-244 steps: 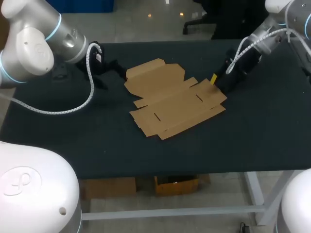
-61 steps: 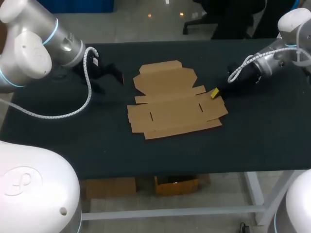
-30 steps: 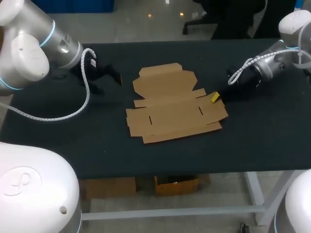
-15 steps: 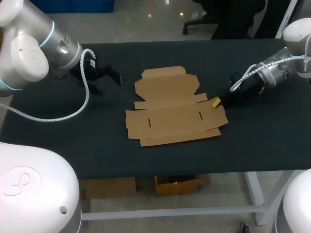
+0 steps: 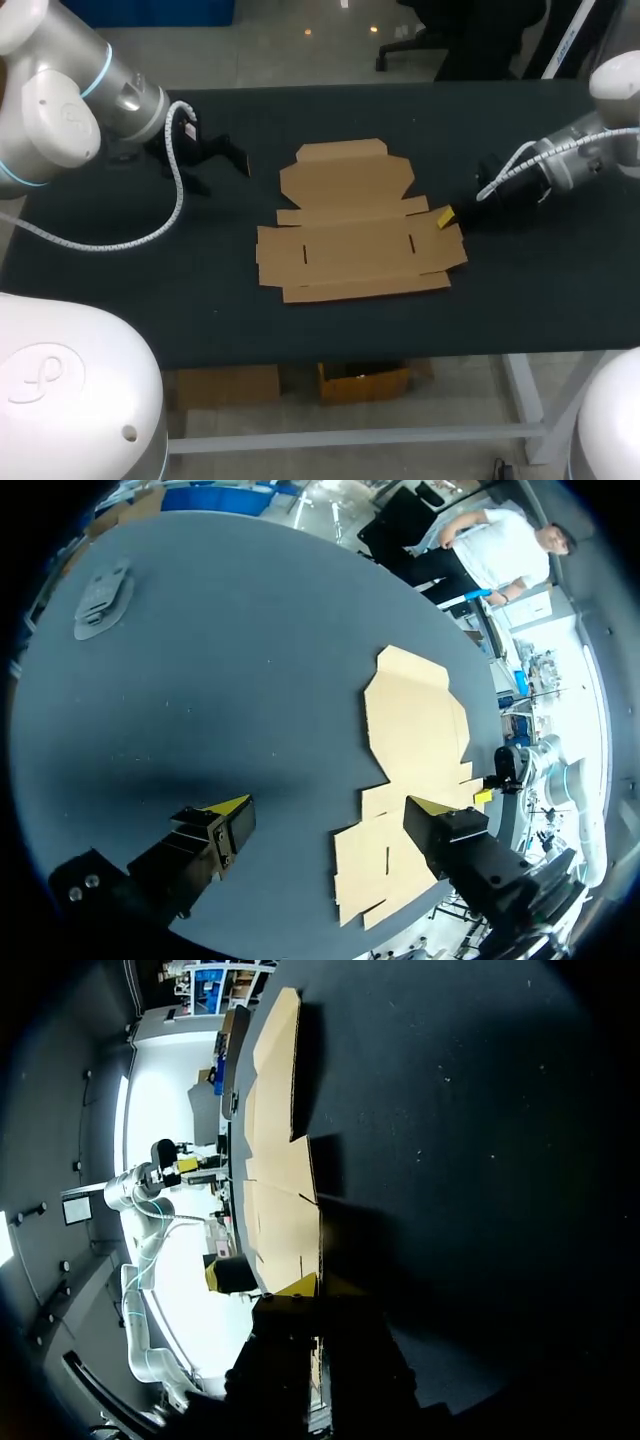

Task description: Assemble the packaging by folding the flat box into shape, placing the metal phone stand inside, and closing the box properly

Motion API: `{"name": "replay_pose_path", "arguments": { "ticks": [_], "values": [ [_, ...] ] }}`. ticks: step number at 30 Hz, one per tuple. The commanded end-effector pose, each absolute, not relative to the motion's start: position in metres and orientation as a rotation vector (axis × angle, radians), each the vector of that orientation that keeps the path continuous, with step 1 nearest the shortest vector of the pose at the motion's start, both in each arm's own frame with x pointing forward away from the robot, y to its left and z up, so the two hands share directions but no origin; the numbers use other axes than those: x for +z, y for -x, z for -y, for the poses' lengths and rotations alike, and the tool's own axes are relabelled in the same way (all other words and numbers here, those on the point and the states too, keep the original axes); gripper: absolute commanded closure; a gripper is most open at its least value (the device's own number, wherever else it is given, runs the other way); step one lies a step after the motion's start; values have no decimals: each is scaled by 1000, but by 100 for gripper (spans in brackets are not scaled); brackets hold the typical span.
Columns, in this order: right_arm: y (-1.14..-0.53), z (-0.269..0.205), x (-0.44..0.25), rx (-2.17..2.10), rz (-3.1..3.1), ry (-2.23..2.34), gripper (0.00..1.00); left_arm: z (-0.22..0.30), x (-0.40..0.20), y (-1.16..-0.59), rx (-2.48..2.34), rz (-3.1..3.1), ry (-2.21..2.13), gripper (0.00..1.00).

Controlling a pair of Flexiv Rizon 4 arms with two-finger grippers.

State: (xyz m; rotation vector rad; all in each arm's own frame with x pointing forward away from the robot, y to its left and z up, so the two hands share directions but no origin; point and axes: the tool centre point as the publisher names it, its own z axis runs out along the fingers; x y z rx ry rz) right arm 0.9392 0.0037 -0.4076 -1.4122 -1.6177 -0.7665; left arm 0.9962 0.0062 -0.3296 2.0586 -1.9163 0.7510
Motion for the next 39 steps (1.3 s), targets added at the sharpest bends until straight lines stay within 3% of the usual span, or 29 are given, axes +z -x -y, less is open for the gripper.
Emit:
{"name": "replay_pose_path", "arguments": {
  "ticks": [1,39],
  "values": [
    [-933,-4,-408,-796,1613,1434,100,-7,-331,-998,745,1914,-2058,0],
    [-919,-2,-408,-803,1610,1348,100,0,-331,-1001,735,1919,-2056,0]
  ]
}}
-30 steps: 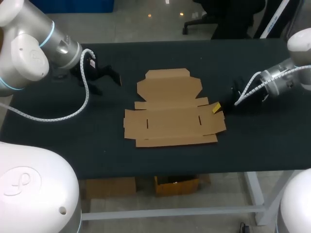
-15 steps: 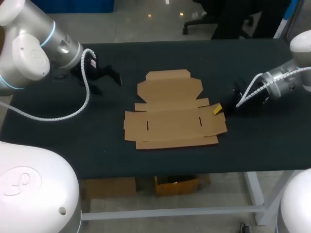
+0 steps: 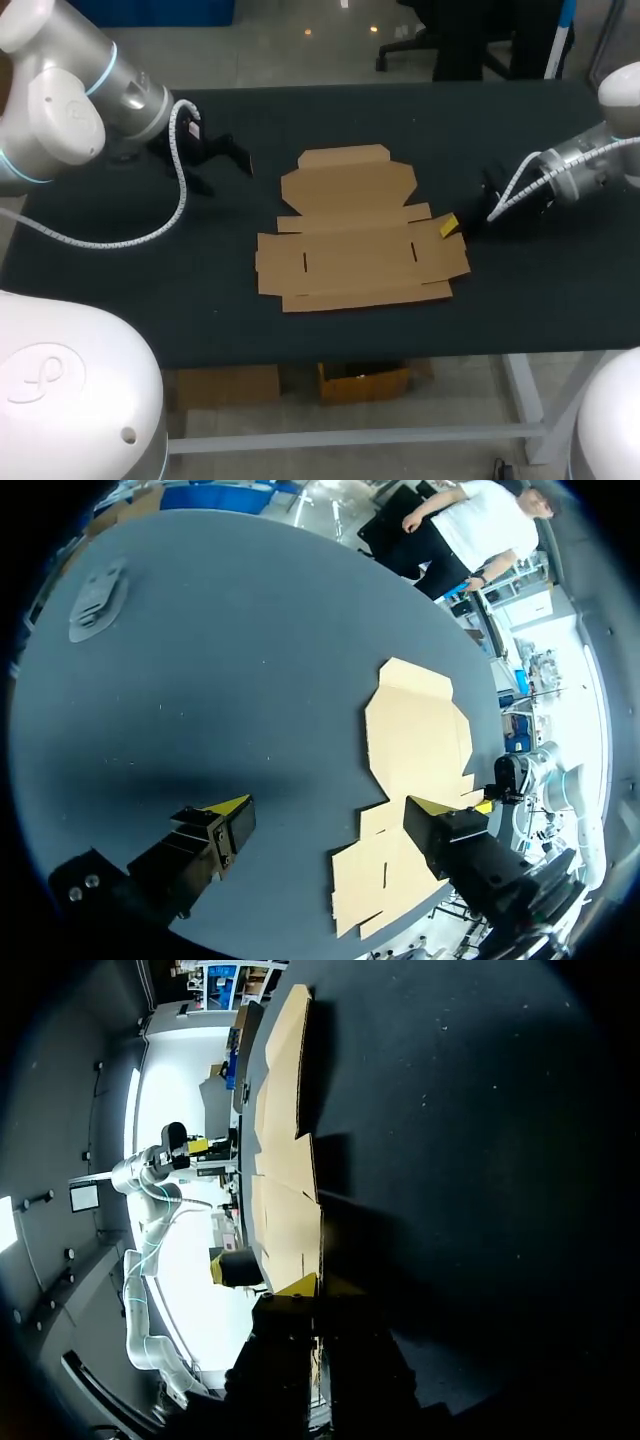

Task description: Assemble the packaging by folding the flat box into shape, placing the metal phone stand inside, and closing the box properly

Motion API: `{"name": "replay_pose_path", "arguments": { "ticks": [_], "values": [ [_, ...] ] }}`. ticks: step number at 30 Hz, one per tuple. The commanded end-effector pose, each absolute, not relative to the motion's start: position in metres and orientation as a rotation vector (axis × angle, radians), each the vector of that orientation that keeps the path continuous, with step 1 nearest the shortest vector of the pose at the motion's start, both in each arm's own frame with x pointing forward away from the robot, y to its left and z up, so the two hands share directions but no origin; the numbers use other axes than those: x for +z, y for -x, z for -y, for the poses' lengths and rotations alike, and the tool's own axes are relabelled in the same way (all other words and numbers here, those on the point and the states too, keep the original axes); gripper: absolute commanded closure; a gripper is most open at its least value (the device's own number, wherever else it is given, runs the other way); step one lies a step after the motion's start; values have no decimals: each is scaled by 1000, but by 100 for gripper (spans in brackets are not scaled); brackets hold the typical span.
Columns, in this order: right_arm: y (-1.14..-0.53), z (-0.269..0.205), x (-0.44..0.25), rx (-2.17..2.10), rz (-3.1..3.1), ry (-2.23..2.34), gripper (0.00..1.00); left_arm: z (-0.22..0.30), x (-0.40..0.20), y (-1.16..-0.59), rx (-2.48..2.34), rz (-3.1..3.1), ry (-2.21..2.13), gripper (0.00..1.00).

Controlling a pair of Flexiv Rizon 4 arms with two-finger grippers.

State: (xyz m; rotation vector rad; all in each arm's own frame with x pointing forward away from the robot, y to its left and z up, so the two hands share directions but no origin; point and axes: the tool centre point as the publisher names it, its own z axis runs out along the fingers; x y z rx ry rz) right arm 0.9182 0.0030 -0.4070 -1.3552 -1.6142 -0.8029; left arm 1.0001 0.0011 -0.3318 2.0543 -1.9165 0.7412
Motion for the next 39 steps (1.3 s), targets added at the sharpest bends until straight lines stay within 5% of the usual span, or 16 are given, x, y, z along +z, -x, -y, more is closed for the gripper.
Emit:
{"name": "replay_pose_path", "arguments": {
  "ticks": [1,38,39],
  "values": [
    [-918,-2,-408,-803,1610,1348,100,0,-331,-1001,735,1919,-2056,0],
    [-905,-3,-410,-804,1574,1389,100,-1,-334,-1001,737,1913,-2050,0],
    [-905,-3,-410,-804,1572,1392,93,-1,-334,-1001,737,1913,-2050,0]
  ]
}}
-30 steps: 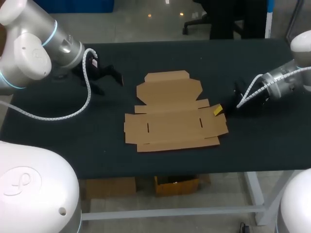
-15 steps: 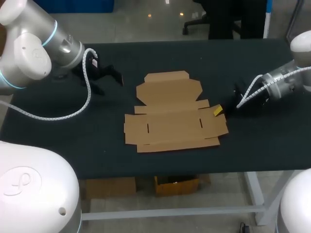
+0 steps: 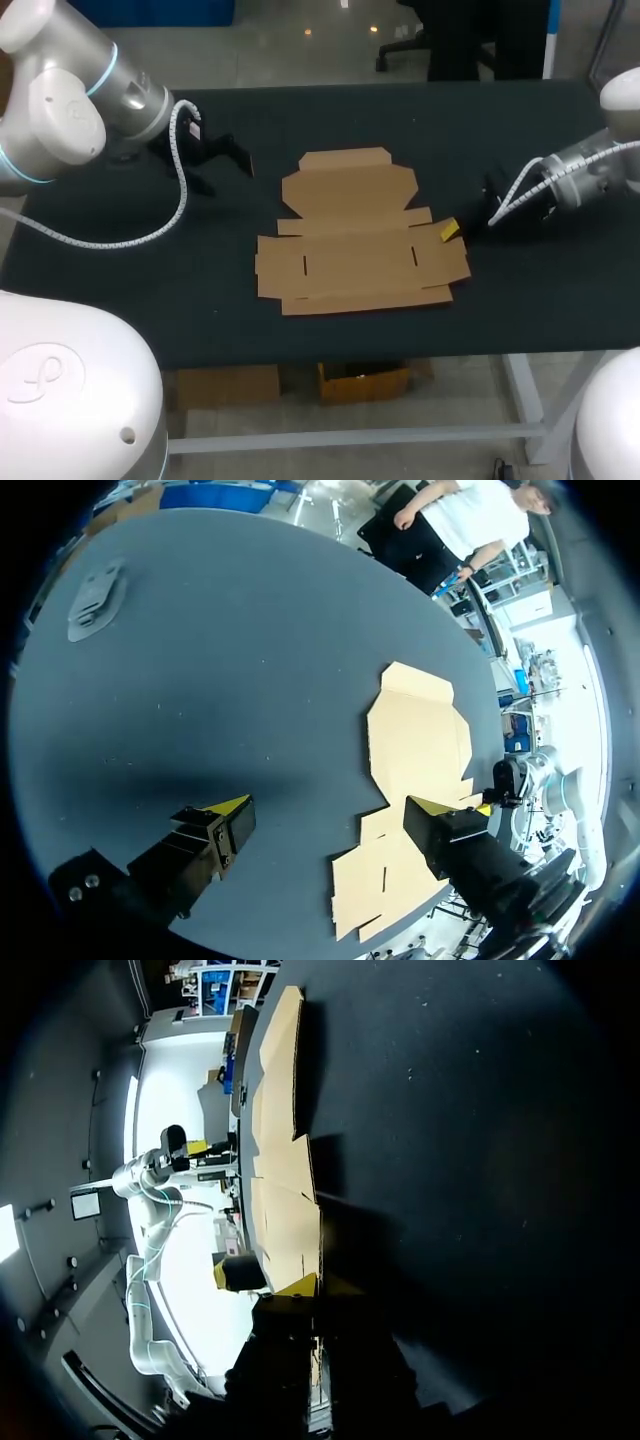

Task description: Assemble the packaging by folding the flat box into shape, placing the metal phone stand inside, and closing the box properly

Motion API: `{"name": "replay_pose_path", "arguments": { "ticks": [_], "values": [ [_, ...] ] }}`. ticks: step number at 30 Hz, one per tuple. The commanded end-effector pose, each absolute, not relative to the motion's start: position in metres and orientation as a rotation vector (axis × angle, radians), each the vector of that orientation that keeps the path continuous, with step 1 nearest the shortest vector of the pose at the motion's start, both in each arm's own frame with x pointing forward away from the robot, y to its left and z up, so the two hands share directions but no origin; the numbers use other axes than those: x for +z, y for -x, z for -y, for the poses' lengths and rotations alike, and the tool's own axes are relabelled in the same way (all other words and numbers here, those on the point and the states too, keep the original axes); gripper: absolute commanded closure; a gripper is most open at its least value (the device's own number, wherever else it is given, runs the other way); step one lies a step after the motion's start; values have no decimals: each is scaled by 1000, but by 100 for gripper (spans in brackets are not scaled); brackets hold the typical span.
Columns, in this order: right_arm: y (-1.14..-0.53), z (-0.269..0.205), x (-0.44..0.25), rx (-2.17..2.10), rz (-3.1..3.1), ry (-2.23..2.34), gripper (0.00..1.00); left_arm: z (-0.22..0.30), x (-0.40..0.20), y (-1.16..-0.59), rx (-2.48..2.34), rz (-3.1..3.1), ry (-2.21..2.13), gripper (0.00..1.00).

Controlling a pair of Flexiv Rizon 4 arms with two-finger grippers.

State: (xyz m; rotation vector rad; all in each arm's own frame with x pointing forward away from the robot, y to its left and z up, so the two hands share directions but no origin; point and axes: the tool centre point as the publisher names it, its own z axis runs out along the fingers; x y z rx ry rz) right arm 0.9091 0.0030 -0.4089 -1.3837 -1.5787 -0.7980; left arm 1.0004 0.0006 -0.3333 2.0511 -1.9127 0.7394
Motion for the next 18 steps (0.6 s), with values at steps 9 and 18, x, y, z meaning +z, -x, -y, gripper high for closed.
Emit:
{"name": "replay_pose_path", "arguments": {
  "ticks": [9,18],
  "values": [
    [-903,3,-396,-799,1592,1420,49,-3,-331,-1000,746,1912,-2054,0],
    [-906,28,-373,-825,1630,1469,51,-5,-319,-993,787,1919,-2073,0]
  ]
}}
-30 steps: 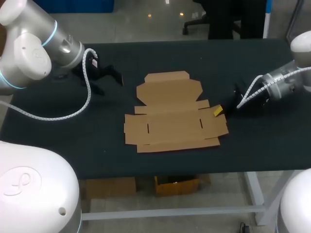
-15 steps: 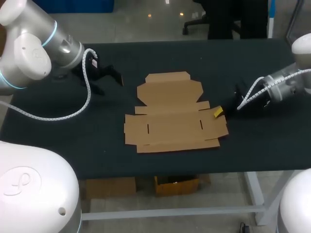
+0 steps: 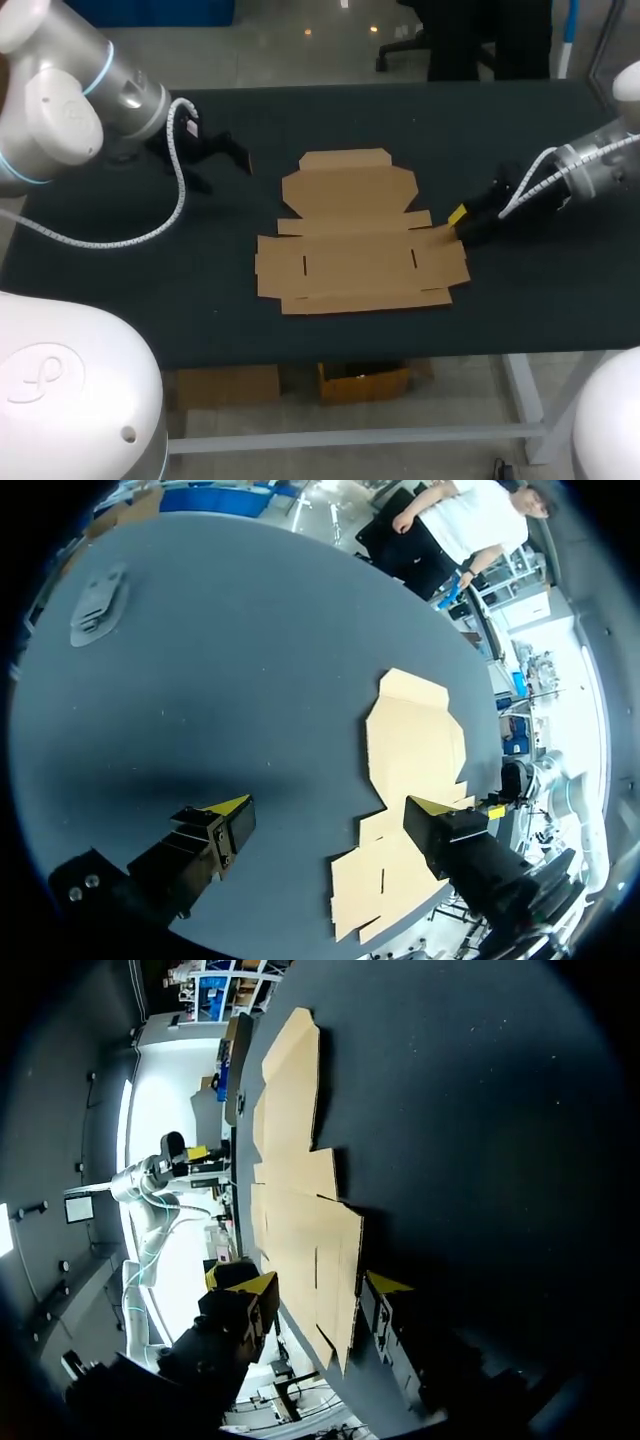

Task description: Assemble the packaging by folding the flat box into shape, placing the metal phone stand inside, and closing the box properly

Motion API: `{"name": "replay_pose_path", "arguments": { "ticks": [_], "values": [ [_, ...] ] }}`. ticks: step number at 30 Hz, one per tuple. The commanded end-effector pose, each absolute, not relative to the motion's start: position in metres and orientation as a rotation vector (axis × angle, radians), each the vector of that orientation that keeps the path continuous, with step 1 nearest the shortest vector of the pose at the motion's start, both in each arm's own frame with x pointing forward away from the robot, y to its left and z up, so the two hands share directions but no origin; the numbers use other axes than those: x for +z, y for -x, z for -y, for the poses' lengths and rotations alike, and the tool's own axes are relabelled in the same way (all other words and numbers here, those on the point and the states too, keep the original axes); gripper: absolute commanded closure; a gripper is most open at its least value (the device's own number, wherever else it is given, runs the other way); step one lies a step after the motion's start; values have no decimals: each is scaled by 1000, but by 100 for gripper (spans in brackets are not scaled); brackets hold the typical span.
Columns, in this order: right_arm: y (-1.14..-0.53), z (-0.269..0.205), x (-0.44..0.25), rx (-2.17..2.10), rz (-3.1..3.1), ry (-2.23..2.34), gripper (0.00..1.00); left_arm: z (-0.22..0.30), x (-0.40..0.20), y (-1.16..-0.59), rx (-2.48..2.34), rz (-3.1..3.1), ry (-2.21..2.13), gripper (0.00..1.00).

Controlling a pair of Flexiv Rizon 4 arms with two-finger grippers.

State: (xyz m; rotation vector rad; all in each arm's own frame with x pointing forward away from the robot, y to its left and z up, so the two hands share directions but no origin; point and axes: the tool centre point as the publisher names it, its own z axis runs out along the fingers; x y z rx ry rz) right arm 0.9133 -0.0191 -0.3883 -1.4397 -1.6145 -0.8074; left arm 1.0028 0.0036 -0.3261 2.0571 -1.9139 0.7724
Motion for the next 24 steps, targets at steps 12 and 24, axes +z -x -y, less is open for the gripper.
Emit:
{"name": "replay_pose_path", "arguments": {
  "ticks": [12,24],
  "values": [
    [-919,49,-352,-812,1713,1507,55,-2,-310,-982,784,1953,-2095,0],
    [-934,64,-343,-801,1779,1561,100,0,-307,-976,752,1969,-2135,100]
  ]
}}
